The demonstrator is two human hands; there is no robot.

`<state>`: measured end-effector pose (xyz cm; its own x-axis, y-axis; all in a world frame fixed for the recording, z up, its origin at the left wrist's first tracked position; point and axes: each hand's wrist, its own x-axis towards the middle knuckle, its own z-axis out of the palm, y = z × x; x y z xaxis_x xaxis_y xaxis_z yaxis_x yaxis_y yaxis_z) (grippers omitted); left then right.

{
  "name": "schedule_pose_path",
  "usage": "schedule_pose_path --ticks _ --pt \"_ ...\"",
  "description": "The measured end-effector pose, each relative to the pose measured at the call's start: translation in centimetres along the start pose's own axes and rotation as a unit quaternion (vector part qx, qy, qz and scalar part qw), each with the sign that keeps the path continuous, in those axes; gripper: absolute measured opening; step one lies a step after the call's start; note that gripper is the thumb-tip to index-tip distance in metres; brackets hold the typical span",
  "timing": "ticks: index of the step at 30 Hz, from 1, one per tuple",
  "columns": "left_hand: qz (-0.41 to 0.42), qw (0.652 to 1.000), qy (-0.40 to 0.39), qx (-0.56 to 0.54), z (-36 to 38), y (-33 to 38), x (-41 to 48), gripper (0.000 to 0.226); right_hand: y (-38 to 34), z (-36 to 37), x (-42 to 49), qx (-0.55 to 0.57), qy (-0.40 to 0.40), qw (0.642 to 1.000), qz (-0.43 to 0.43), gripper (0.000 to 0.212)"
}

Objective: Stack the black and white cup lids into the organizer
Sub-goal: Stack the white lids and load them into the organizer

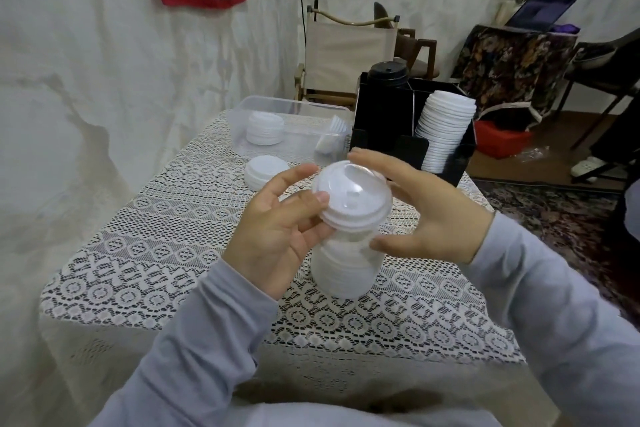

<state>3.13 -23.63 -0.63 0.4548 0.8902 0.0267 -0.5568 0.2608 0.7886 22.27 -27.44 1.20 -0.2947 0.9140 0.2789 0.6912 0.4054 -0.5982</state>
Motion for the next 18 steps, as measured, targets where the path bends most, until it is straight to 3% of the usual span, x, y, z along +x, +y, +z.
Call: schedule_pose_path --ticks 4,7,8,11,13,18 --pt "0.009 1.000 -0.007 -0.002 0.2 -0.6 0.0 0.045 0.6 2.0 -0.6 0.106 0.124 0.986 0.017 0.082" --pt "0.054 0.993 0.000 0.106 -0.3 -1.1 0.1 0.045 1.2 2.9 -0.9 0.145 0.169 0.975 0.027 0.074" --pt "0.086 0.979 0.004 0.187 -0.7 -1.2 0.2 0.046 1.4 3.1 -1.0 0.158 0.174 0.972 0.031 0.072" --pt "0.173 0.886 -0.011 0.430 -1.5 -1.4 0.4 0.058 2.1 3.2 -1.4 0.188 0.174 0.966 0.037 0.078" --pt "0.178 0.854 -0.028 0.488 -1.8 -1.6 0.5 0.068 2.5 3.5 -1.8 0.212 0.163 0.962 0.048 0.083" --pt "0.166 0.811 -0.041 0.559 -2.8 -2.3 0.6 0.075 3.6 4.9 -2.9 0.225 0.136 0.961 0.084 0.086"
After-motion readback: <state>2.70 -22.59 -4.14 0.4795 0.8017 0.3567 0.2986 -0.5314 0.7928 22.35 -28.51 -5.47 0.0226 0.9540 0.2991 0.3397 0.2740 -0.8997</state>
